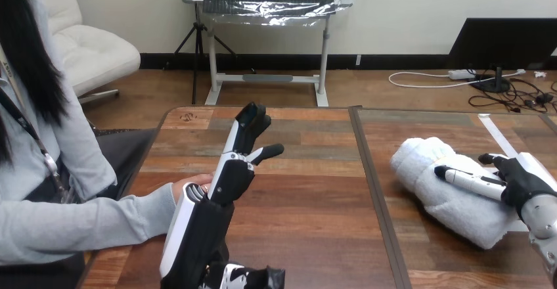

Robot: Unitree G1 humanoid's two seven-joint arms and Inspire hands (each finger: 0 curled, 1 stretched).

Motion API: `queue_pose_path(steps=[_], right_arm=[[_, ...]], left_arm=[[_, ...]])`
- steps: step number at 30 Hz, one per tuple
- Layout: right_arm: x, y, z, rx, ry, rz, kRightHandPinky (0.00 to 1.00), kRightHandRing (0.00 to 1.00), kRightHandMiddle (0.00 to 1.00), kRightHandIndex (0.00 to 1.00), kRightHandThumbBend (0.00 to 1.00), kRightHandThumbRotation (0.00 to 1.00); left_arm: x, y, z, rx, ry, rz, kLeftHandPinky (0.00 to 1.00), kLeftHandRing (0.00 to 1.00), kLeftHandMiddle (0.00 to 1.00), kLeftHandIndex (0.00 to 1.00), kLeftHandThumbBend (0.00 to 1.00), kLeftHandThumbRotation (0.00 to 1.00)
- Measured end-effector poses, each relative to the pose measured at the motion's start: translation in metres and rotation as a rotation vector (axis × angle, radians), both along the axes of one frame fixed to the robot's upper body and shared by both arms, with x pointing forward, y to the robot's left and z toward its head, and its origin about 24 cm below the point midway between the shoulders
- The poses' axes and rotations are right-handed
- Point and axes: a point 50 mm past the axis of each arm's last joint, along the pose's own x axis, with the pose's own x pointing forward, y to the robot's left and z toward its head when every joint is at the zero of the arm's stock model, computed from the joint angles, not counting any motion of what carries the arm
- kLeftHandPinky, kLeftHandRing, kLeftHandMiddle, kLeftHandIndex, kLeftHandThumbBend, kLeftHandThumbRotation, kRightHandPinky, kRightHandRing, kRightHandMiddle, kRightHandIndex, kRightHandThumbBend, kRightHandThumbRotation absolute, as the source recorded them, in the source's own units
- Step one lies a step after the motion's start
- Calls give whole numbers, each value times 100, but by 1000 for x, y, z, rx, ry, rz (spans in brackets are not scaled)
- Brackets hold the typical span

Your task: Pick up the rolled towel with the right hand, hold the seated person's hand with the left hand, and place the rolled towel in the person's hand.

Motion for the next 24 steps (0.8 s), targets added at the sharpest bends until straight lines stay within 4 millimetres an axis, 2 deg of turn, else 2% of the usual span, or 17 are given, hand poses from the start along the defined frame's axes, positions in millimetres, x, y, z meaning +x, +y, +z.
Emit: queue_pose_path(steps=[6,9,14,18,24], right_arm=[[1,0,0,-3,0,-3,31,43,53,89,97,58],[1,1,0,-9,0,-4,27,39,50,89,98,58],[2,2,0,-32,12,4,26,38,48,88,98,58],[3,4,0,-38,21,10,46,62,66,87,96,55],[4,6,0,-48,36,9,57,71,73,85,93,50]], left_arm=[[-1,0,0,0,-2,-2,82,95,99,99,100,82],[-2,0,1,0,-3,-2,84,96,100,100,99,83],[-2,0,1,-3,-4,-5,85,96,100,100,99,82],[-2,1,1,-11,-3,-3,85,96,100,100,100,82],[-2,1,2,-20,-3,1,85,96,100,99,99,83]])
